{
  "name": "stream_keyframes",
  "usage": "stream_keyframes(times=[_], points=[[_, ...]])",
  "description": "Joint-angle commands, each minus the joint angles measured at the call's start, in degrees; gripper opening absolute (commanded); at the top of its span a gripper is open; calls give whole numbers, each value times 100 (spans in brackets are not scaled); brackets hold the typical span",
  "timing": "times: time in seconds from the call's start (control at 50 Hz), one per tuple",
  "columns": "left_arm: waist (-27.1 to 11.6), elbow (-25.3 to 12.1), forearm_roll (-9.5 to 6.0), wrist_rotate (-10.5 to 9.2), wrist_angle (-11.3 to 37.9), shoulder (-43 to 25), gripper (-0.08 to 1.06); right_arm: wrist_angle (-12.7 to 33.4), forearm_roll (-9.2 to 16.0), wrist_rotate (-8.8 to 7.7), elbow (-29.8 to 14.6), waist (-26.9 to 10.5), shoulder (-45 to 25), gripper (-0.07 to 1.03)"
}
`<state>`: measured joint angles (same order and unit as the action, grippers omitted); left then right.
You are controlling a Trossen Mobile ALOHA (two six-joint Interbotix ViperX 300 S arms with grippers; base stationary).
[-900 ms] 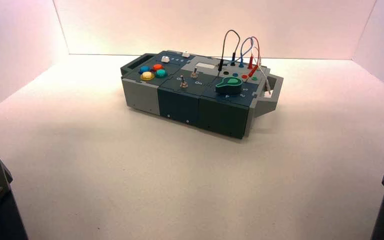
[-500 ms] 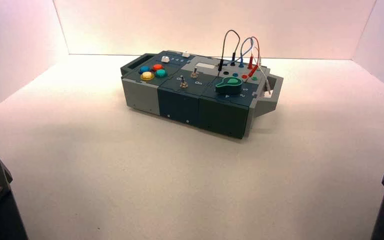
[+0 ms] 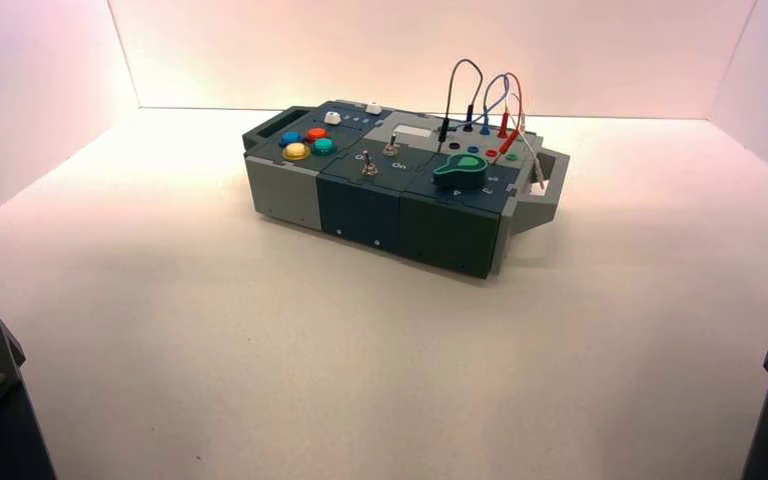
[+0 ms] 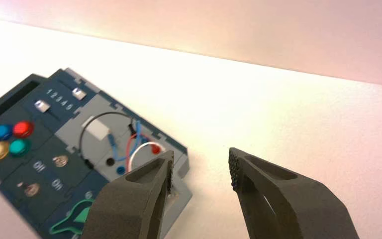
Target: Move the bottom slider to position 3.
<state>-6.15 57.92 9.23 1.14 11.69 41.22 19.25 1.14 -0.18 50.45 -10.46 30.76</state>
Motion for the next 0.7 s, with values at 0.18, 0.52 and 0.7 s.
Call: stream_keyframes(times=[0.18,0.52,0.7], points=[[-466,-677,18,79,703,-53,-3,1354,35,-360,-729,-167,132,57],[-949,-1696,-97,668,1995,-888,-3,1863,369,-958,-712,-747,141,57],[-949,-2039,-642,967,2109,-1362,-3,1934,387,-1204,-659,-879,176,59]])
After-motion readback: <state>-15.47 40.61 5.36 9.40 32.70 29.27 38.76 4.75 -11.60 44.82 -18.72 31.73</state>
